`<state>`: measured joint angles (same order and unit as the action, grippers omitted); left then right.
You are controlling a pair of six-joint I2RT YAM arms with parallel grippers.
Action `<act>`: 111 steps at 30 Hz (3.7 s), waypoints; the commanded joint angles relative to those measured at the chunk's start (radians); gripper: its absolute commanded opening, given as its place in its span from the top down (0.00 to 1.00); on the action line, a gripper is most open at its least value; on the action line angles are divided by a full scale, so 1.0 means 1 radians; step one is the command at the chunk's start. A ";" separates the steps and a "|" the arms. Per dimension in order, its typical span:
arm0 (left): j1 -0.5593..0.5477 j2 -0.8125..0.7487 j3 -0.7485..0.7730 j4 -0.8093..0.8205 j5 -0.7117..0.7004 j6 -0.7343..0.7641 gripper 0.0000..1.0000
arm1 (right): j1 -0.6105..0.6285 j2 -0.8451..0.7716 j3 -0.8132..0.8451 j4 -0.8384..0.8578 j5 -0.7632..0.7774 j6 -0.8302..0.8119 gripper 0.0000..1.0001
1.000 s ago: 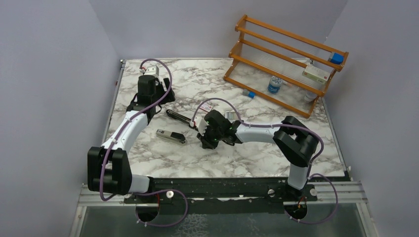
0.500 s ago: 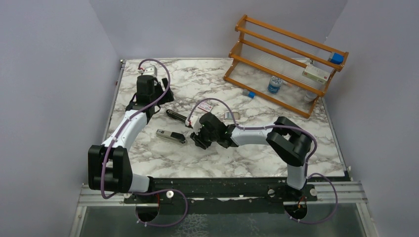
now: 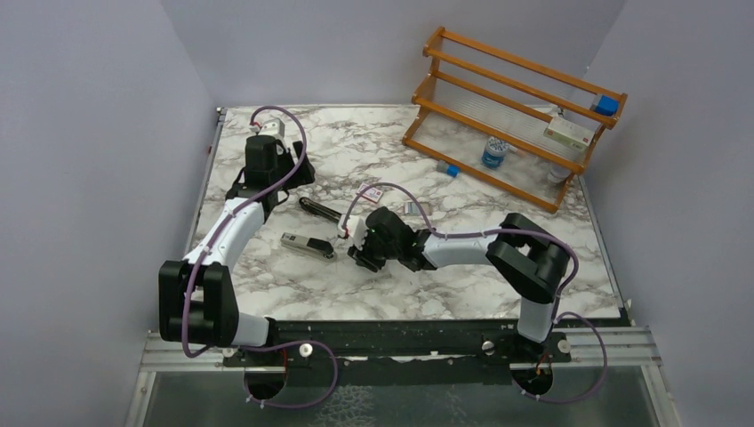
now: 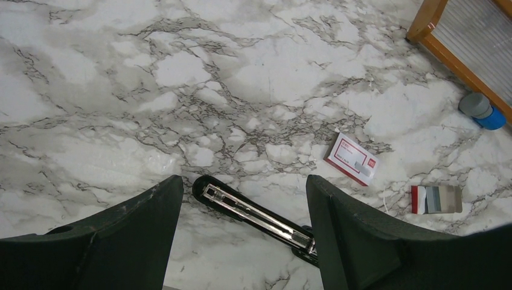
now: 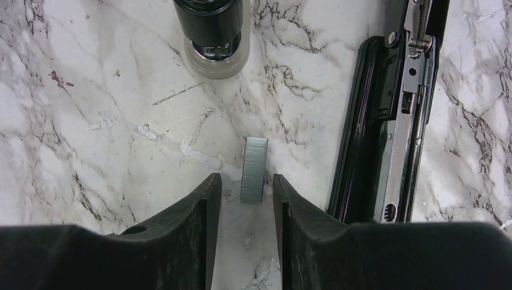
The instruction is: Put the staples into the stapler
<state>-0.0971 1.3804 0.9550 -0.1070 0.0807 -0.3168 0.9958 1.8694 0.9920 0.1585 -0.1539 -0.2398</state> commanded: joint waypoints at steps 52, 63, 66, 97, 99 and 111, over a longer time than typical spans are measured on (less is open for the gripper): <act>0.020 0.035 0.007 0.030 0.086 -0.016 0.22 | 0.004 0.089 -0.403 0.545 0.020 0.029 0.75; 0.022 0.034 0.007 0.030 0.091 -0.016 0.22 | 0.004 0.114 -0.378 0.543 0.015 0.050 0.67; 0.022 0.034 0.007 0.031 0.094 -0.016 0.22 | 0.004 0.123 -0.375 0.540 0.013 0.053 0.67; 0.029 0.039 0.008 0.029 0.097 -0.022 0.22 | 0.004 0.097 -0.357 0.508 0.025 0.084 0.97; 0.030 0.031 0.008 0.016 0.071 -0.025 0.22 | 0.004 0.054 -0.323 0.462 0.005 0.087 0.99; 0.054 0.009 0.013 -0.052 -0.067 -0.179 0.21 | -0.010 -0.266 -0.149 0.241 0.007 0.052 0.99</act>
<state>-0.0586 1.4158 0.9550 -0.1310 0.0875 -0.4038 0.9955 1.7172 0.8097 0.4961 -0.1787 -0.1593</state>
